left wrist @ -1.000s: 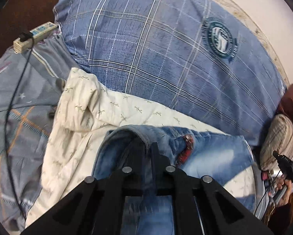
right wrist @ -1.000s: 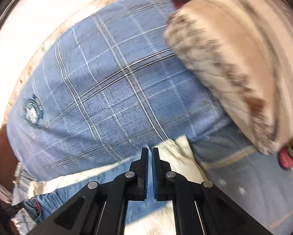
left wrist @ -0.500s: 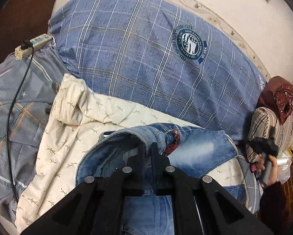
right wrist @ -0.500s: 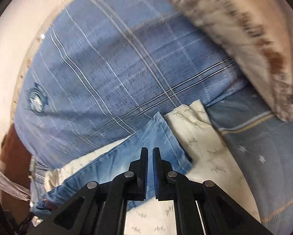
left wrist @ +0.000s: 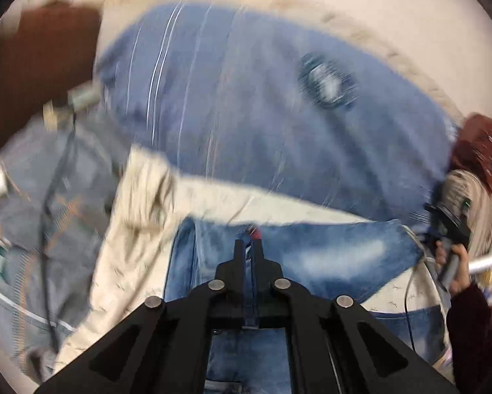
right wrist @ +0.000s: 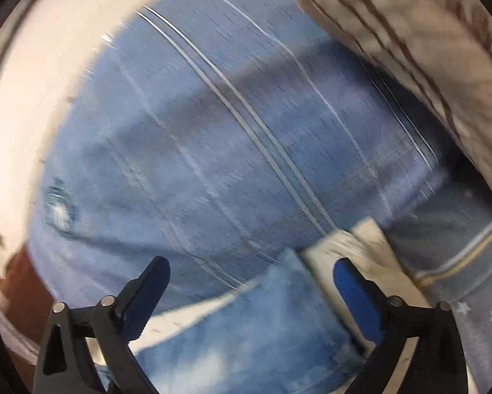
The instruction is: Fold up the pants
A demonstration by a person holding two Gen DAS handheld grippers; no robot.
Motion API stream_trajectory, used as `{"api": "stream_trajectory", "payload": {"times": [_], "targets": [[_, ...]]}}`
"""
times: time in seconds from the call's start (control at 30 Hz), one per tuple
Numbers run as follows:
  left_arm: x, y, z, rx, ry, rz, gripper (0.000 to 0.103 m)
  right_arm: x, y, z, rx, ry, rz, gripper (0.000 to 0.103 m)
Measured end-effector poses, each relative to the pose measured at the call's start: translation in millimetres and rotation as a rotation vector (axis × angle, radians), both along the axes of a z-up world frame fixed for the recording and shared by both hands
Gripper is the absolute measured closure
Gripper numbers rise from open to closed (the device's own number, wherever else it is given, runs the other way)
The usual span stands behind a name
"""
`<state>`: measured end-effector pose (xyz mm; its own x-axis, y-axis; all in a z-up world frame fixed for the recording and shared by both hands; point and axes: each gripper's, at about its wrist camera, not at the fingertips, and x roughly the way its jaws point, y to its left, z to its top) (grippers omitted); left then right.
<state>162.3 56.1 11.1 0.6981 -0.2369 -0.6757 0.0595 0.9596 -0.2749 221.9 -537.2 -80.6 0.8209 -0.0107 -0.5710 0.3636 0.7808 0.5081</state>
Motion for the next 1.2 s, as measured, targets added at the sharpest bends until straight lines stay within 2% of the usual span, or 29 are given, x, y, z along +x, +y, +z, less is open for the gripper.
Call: {"api": "stream_trajectory", "payload": {"times": [0.03,0.07,0.1,0.17,0.23,0.3,0.33,0.4,0.43,0.67,0.77,0.87,1.07,1.13,1.17,1.2], "targets": [[23.2,12.0,-16.0,0.002,0.076,0.049,0.089,2.1,0.3,0.2,-0.015,0.018,0.006,0.003],[47.1,23.6,-33.2,0.013,0.156,0.093,0.079,7.0,0.7,-0.4,-0.033,0.058,0.010,0.003],[65.7,33.2,-47.9,0.011,0.208,0.117,0.079,12.7,0.3,-1.5,-0.041,0.094,0.024,0.006],[93.3,44.8,-69.1,-0.007,0.270,0.139,0.079,22.7,0.3,-3.8,-0.052,0.148,0.059,0.014],[121.1,47.7,-88.5,-0.033,0.340,0.120,0.073,34.6,1.2,-5.9,-0.081,0.211,0.083,0.028],[140.2,47.6,-104.2,-0.048,0.397,0.158,0.067,45.7,2.4,-8.3,-0.094,0.243,0.103,0.030],[145.7,43.6,-108.8,-0.064,0.409,0.148,0.066,51.1,3.1,-9.3,-0.101,0.254,0.108,0.030],[154.3,31.3,-117.7,-0.086,0.440,0.100,0.055,60.6,4.8,-12.7,-0.093,0.269,0.121,0.030],[160.2,26.3,-122.3,-0.096,0.454,0.103,0.055,63.0,4.6,-14.7,-0.086,0.273,0.121,0.030],[189.2,8.7,-142.2,-0.152,0.481,0.098,0.056,72.2,-6.4,-18.4,-0.020,0.274,0.131,0.030],[193.2,-0.4,-141.9,-0.152,0.446,0.066,0.083,81.0,-12.5,-18.3,-0.039,0.310,0.155,0.030],[190.9,-7.4,-139.1,-0.132,0.412,0.056,0.087,95.9,-18.1,-27.2,-0.083,0.368,0.169,0.030],[186.2,-9.8,-127.8,-0.134,0.366,0.067,0.090,127.1,-18.4,-53.0,-0.101,0.425,0.184,0.030],[181.4,-7.7,-118.6,-0.143,0.343,0.072,0.091,137.0,-10.1,-64.3,-0.166,0.464,0.180,0.032],[178.5,-6.6,-113.5,-0.147,0.329,0.072,0.092,139.9,-4.6,-67.7,-0.205,0.475,0.182,0.039],[173.9,-5.2,-105.9,-0.156,0.312,0.070,0.093,142.1,1.5,-69.4,-0.245,0.478,0.199,0.079]]}}
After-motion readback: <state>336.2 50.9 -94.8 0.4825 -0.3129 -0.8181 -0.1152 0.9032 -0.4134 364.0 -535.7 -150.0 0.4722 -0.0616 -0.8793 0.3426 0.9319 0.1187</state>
